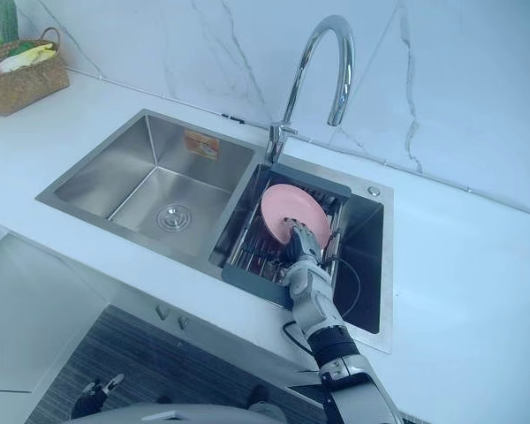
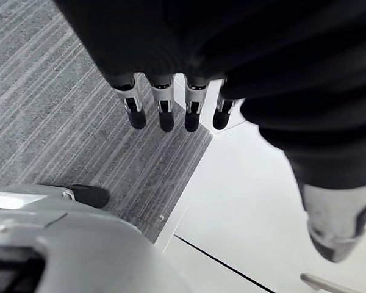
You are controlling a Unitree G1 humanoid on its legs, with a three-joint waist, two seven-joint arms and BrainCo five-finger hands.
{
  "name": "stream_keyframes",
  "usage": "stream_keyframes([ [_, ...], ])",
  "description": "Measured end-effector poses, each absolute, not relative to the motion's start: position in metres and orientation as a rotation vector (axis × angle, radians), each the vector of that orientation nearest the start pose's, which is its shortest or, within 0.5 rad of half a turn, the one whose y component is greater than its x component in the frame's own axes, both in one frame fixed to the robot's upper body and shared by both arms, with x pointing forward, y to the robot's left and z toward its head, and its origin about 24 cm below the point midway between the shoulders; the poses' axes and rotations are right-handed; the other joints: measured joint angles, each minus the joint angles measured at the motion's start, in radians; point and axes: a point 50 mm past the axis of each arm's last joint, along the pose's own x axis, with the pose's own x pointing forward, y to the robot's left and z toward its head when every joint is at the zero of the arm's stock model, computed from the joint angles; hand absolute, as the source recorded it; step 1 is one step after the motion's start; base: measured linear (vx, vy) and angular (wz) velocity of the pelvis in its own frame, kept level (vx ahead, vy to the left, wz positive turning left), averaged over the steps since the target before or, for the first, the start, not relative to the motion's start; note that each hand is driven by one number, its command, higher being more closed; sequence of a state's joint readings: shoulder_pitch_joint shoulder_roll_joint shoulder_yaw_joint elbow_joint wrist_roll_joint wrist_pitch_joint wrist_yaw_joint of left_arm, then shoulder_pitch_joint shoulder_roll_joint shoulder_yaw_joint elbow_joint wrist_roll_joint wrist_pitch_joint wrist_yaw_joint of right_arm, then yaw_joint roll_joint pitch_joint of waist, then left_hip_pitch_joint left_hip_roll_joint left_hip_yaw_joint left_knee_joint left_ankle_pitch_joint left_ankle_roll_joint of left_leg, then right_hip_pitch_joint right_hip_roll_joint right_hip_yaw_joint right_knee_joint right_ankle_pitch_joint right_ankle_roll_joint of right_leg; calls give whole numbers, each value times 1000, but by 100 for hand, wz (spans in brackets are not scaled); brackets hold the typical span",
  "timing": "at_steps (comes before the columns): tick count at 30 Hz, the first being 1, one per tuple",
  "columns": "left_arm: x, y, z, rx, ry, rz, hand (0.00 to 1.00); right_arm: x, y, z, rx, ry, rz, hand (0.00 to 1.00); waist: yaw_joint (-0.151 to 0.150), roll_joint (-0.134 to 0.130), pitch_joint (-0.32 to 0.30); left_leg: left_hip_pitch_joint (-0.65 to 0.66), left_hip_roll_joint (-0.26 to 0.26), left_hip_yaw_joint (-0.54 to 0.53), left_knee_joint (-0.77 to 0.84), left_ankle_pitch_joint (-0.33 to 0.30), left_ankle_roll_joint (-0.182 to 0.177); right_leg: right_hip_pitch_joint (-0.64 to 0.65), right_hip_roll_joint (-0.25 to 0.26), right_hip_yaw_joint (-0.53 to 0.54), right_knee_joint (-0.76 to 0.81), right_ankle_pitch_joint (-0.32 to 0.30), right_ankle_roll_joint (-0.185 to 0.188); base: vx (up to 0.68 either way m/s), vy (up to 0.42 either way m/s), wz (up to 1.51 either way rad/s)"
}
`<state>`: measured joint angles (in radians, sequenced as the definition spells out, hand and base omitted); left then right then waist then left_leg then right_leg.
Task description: Walk over to the sink, pick up the cup, carry it to the dishwasher, place the cup inside the dishwasher, then close the dishwasher door
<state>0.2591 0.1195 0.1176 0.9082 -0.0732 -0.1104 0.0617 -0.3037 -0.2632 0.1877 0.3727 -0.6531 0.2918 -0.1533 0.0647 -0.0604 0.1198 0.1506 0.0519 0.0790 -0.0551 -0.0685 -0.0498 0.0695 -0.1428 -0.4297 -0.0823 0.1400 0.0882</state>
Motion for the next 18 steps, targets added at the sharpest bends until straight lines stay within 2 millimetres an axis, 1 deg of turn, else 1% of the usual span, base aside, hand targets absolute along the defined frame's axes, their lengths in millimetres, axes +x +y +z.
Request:
stream_keyframes([
  [4,60,223,-152,29,1028,322,0,308,-184,26,-1020,230,-83,0,2,-9,5,-2,-1,-2,0,1,1,0,-1,-4,0,0,0,0,0,0],
  [5,60,223,-152,30,1027,322,0,309,-183,26,-1019,231,-82,100,2,-11,6,-2,-1,-3,0,1,2,0,-1,-5,0,0,0,0,0,0],
  [9,61,225,-151,35,1019,323,0,310,-182,26,-1009,226,-98,100,1,-20,12,-5,-1,-7,0,2,2,-1,-1,-9,0,0,0,0,0,0],
  [15,62,225,-151,36,1017,323,0,310,-182,29,-1017,190,-149,100,-1,-22,13,-12,-1,-22,-1,8,2,0,-2,-19,0,0,0,-15,3,5],
  [18,64,225,-150,37,1008,323,0,315,-182,37,-1024,128,-218,100,3,-19,25,-13,-1,-23,-2,11,1,0,-3,-20,0,1,-1,-30,6,4],
])
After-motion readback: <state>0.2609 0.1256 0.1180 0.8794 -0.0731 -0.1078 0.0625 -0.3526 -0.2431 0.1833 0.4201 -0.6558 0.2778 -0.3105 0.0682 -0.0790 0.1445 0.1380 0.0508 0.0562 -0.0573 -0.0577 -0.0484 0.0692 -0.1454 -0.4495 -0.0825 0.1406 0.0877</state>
